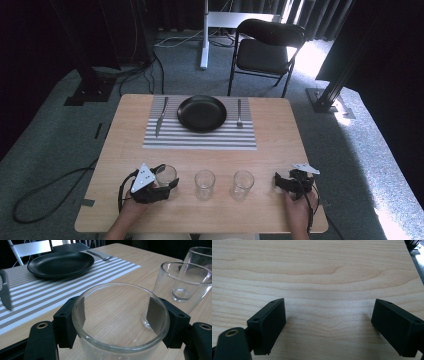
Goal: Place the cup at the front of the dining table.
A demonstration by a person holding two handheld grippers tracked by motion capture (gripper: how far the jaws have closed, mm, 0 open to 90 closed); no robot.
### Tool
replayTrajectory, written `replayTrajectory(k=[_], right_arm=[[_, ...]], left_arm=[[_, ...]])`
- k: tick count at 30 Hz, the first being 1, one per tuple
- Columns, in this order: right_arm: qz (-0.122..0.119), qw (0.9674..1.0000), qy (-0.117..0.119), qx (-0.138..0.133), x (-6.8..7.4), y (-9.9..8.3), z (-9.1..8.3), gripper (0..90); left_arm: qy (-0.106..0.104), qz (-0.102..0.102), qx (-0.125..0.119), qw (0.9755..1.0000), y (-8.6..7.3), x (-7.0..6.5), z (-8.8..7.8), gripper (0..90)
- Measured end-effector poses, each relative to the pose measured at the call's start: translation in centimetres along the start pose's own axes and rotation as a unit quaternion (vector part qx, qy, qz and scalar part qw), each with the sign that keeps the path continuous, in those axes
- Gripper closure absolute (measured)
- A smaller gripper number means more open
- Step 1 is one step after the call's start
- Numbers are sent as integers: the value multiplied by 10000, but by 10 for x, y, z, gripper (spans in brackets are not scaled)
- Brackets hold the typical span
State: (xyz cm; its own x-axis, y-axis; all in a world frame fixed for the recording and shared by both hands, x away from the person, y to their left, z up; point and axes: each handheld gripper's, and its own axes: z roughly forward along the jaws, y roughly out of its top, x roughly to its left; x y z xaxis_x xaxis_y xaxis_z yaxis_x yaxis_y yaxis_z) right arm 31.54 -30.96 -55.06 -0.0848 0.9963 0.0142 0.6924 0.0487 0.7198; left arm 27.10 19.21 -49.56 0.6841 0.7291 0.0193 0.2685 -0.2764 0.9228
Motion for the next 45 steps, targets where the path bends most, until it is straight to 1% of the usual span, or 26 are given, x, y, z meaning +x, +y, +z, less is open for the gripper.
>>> replayTrajectory(k=[3, 5, 8, 9, 10, 11, 13, 16, 19, 20, 21, 23, 24, 27, 29, 31, 32, 36, 37, 39, 40, 41, 45], right_arm=[[4, 10000, 2, -8, 0, 0, 0, 117], [2, 10000, 1, -6, 0, 0, 0, 117], [4, 10000, 5, -5, 0, 0, 0, 117], [-3, 10000, 4, -6, 0, 0, 0, 116], [-5, 10000, 4, -5, 0, 0, 0, 117], [-4, 10000, 4, -6, 0, 0, 0, 117], [-4, 10000, 4, -5, 0, 0, 0, 117], [-10, 10000, 3, -3, 0, 0, 0, 117], [-8, 10000, 3, -4, 0, 0, 0, 117], [-8, 10000, 3, -3, 0, 0, 0, 116], [-8, 10000, 3, -3, 0, 0, 0, 117], [-9, 10000, 1, -5, 0, 0, 0, 116], [-8, 10000, 3, -3, 0, 0, 0, 117], [-8, 10000, 3, -3, 0, 0, 0, 117], [-7, 10000, 3, -3, 0, 0, 0, 117], [-7, 10000, 3, -3, 0, 0, 0, 117], [-7, 10000, 1, -3, 0, 0, 0, 117], [-7, 10000, 3, -2, 0, 0, 0, 117], [-7, 10000, 3, -3, 0, 0, 0, 117], [-6, 10000, 3, -2, 0, 0, 0, 117], [-7, 10000, 3, -2, 0, 0, 0, 117], [-8, 10000, 3, -3, 0, 0, 0, 117], [-7, 10000, 3, -2, 0, 0, 0, 117]], left_arm=[[107, -35, -33, 9999, 3, 3, -2, 292], [153, -11, -14, 9999, 4, 5, -2, 292], [212, -33, 13, 9998, 7, 7, -2, 292], [192, -8, 21, 9998, 8, 8, -2, 292], [199, 35, -45, 9998, 9, 8, -2, 292], [219, 35, -59, 9997, 10, 8, -2, 292], [217, 21, -31, 9998, 14, 9, 0, 292], [305, 2, -5, 9995, 17, 11, 2, 292], [318, -90, 26, 9995, 21, 15, 5, 292], [318, -69, 36, 9995, 22, 15, 6, 292], [366, -71, 18, 9993, 23, 15, 7, 292], [429, -104, 45, 9990, 26, 18, 9, 292], [494, -121, 34, 9987, 27, 19, 10, 292], [582, -201, 103, 9980, 29, 25, 16, 292], [624, -269, 126, 9976, 30, 29, 20, 292], [617, -329, 158, 9974, 31, 34, 23, 292], [663, -378, 114, 9970, 30, 35, 25, 292], [674, -464, 179, 9965, 33, 42, 32, 292], [713, -494, 168, 9961, 33, 44, 33, 292], [744, -494, 191, 9958, 35, 47, 37, 292], [770, -542, 173, 9954, 36, 49, 39, 292], [734, -544, 177, 9957, 36, 51, 41, 292], [767, -484, 185, 9957, 38, 53, 48, 292]])
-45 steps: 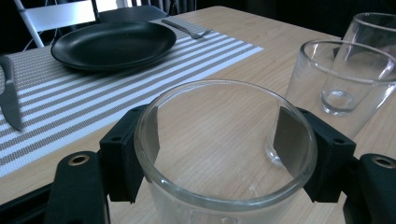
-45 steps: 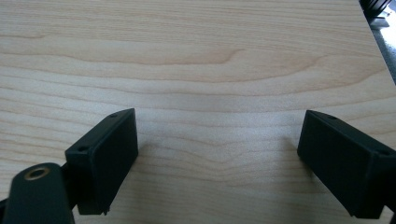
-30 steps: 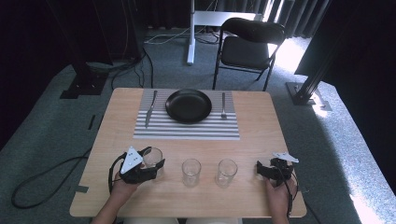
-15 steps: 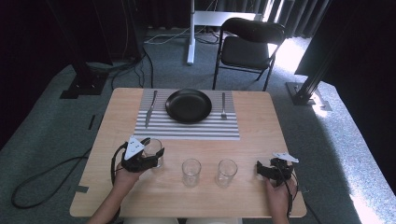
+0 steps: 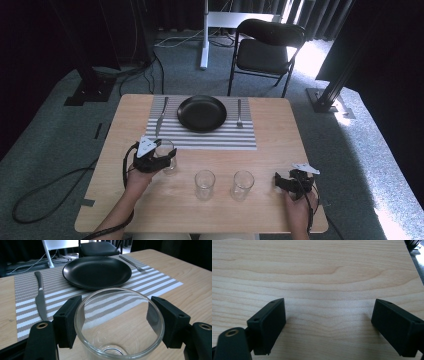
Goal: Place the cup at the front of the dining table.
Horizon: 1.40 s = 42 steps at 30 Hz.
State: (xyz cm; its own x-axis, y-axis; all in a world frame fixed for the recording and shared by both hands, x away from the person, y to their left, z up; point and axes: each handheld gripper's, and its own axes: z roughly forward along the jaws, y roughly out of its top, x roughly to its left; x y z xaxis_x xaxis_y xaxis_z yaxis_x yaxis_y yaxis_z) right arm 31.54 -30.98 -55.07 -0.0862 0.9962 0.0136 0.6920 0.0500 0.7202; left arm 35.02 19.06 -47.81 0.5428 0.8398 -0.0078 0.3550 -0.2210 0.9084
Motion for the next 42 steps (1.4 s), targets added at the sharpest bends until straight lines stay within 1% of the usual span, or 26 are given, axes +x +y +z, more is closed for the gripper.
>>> replayTrajectory(k=[2, 4, 7, 13, 17, 18, 20, 23, 25, 29, 31, 32, 33, 37, 38, 42], right_arm=[[-1, 10000, 0, 0, 0, 0, 0, 117], [0, 10000, 0, 0, 0, 0, 0, 117], [1, 10000, 0, 0, 0, 0, 0, 117], [0, 10000, 0, 0, 0, 0, 0, 117], [0, 10000, 0, 0, 0, 0, 0, 117], [-2, 10000, 0, -1, 0, 0, 0, 117], [-1, 10000, 0, -1, 0, 0, 0, 117], [-2, 10000, 0, -2, 0, 0, 0, 117], [-1, 10000, 1, -1, 0, 0, 0, 117], [-3, 10000, 0, -1, 0, 0, 0, 117], [-2, 10000, 1, -1, 0, 0, 0, 117], [-2, 10000, 0, -2, 0, 0, 0, 117], [-2, 10000, 1, -1, 0, 0, 0, 117], [-2, 10000, 1, -2, 0, 0, 0, 116], [-3, 10000, 0, -1, 0, 0, 0, 117], [-3, 10000, 0, -1, 0, 0, 0, 117]], left_arm=[[42, 13, 25, 10000, 1, 1, 4, 292], [71, -24, 47, 10000, 3, 3, 7, 292], [152, -1, 73, 9999, 8, 4, 12, 292], [190, -149, -5, 9997, 22, 14, 21, 293], [250, -107, 2, 9996, 30, 19, 28, 293], [225, -92, 5, 9997, 31, 21, 30, 293], [252, -140, 5, 9996, 34, 23, 33, 293], [268, -111, 54, 9996, 37, 27, 37, 293], [258, -113, 25, 9996, 39, 29, 39, 293], [254, -123, 27, 9996, 46, 31, 43, 293], [255, -48, 76, 9996, 50, 31, 45, 293], [319, -49, 61, 9995, 51, 31, 46, 293], [334, -46, 52, 9994, 53, 32, 46, 293], [310, -94, 61, 9995, 56, 39, 49, 292], [323, -156, 67, 9993, 57, 40, 50, 292], [403, -143, 104, 9990, 57, 45, 54, 293]])
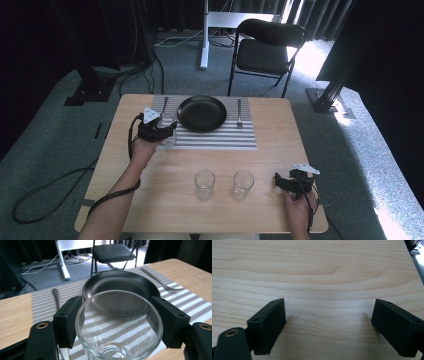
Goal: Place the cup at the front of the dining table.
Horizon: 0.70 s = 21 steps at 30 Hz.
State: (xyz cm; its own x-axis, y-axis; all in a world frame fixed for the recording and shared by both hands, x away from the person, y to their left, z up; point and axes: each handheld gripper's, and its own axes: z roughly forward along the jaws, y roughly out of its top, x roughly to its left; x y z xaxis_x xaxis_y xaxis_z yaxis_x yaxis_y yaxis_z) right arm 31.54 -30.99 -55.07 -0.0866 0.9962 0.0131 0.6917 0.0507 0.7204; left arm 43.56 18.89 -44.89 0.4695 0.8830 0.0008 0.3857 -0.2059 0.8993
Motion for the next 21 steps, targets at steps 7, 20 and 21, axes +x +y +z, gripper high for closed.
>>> replayTrajectory(k=[7, 20, 21], right_arm=[[2, 10000, -1, -1, 0, 0, 0, 117], [2, 10000, -1, -3, 0, 0, 0, 117], [3, 10000, -1, -2, 0, 0, 0, 117]], left_arm=[[45, 34, 146, 9999, 5, 7, 13, 292], [-1, 77, 176, 9998, 12, 13, 40, 292], [-43, 88, 184, 9998, 11, 14, 41, 292]])
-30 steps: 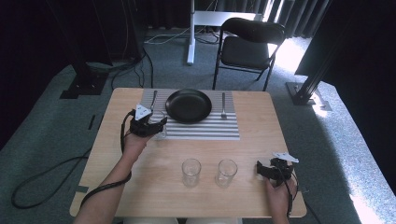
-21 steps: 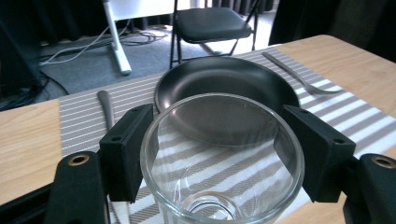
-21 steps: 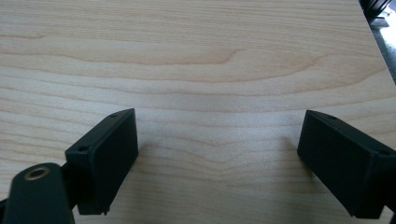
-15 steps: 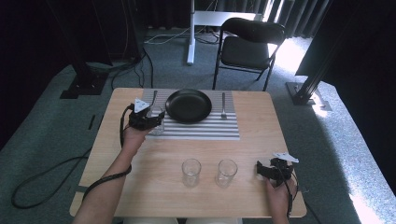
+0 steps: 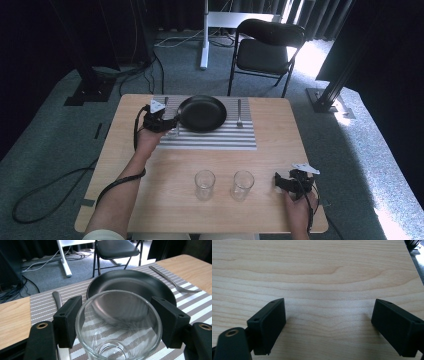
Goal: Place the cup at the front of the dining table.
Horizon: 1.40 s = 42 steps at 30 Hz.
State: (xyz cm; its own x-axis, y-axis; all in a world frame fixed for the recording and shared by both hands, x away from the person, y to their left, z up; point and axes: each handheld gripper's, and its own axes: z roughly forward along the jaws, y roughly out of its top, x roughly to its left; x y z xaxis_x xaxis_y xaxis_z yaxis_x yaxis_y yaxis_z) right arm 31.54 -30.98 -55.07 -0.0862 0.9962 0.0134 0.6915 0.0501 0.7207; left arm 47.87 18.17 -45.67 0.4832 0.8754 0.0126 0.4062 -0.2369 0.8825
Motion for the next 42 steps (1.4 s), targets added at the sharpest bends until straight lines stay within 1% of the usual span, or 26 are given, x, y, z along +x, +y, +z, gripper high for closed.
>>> replayTrajectory(k=[1, 4, 5, 8, 9, 11, 12, 14, 16, 17, 19, 20, 22, 23, 24, 25, 26, 27, 28, 30, 35, 37, 38, 39, 41, 42], right_arm=[[0, 10000, 0, 1, 0, 0, 0, 117], [0, 10000, -1, 0, 0, 0, 0, 117], [0, 10000, -1, 1, 0, 0, 0, 117], [1, 10000, -1, 0, 0, 0, 0, 117], [0, 10000, -1, 0, 0, 0, 0, 117], [0, 10000, -2, 0, 0, 0, 0, 117], [1, 10000, -2, 0, 0, 0, 0, 118], [3, 10000, -5, 0, 0, 0, 0, 118], [4, 10000, -4, -1, 0, 0, 0, 118], [4, 10000, -5, -1, 0, 0, 0, 118], [6, 10000, -7, -1, 0, 0, 0, 119], [5, 10000, -7, -1, 0, 0, 0, 119], [4, 10000, -7, -1, 0, 0, 0, 119], [6, 10000, -6, -1, 0, 0, 0, 119], [5, 10000, -7, -2, 0, 0, 0, 119], [6, 10000, -7, -1, 0, 0, 0, 119], [5, 10000, -7, -1, 0, 0, 0, 119], [5, 10000, -7, -2, 0, 0, 0, 119], [6, 10000, -7, -1, 0, 0, 0, 119], [5, 10000, -7, -1, 0, 0, 0, 119], [5, 10000, -7, -1, 0, 0, 0, 119], [5, 10000, -7, -1, 0, 0, 0, 119], [5, 10000, -7, -1, 0, 0, 0, 119], [5, 10000, -7, -1, 0, 0, 0, 119], [7, 10000, -6, -3, 0, 0, 0, 119], [5, 10000, -7, -1, 0, 0, 0, 119]], left_arm=[[20, -46, 24, 10000, 0, 1, 2, 292], [111, 50, 68, 9999, -1, 3, 7, 292], [161, 33, 138, 9998, -1, 4, 9, 292], [155, -2, 124, 9998, -2, 7, 11, 292], [125, -50, 111, 9998, -2, 9, 12, 292], [76, -53, 109, 9999, -2, 11, 14, 292], [74, -96, 106, 9999, -3, 11, 15, 292], [93, -107, 110, 9998, -4, 12, 17, 292], [230, -54, 277, 9993, -9, 11, 24, 291], [245, -53, 215, 9995, -10, 11, 24, 291], [306, -253, 109, 9992, -12, 12, 23, 291], [264, -282, 28, 9992, -14, 13, 23, 289], [229, -193, 3, 9996, -16, 13, 22, 287], [200, -197, -17, 9996, -16, 12, 22, 278], [87, -375, -48, 9992, -17, 11, 22, 254], [101, -381, -38, 9992, -18, 11, 21, 200], [167, -349, -102, 9992, -19, 10, 20, 200], [139, -381, -90, 9991, -20, 11, 20, 200], [88, -458, -38, 9989, -21, 11, 19, 201], [166, -394, -18, 9991, -23, 11, 18, 200], [165, -400, 99, 9990, -28, 11, 15, 201], [202, -404, 203, 9988, -30, 11, 14, 201], [180, -379, 202, 9989, -31, 10, 12, 200], [212, -332, 225, 9990, -32, 9, 11, 201], [153, -354, 250, 9989, -33, 8, 8, 201], [177, -332, 248, 9990, -35, 7, 6, 201]])
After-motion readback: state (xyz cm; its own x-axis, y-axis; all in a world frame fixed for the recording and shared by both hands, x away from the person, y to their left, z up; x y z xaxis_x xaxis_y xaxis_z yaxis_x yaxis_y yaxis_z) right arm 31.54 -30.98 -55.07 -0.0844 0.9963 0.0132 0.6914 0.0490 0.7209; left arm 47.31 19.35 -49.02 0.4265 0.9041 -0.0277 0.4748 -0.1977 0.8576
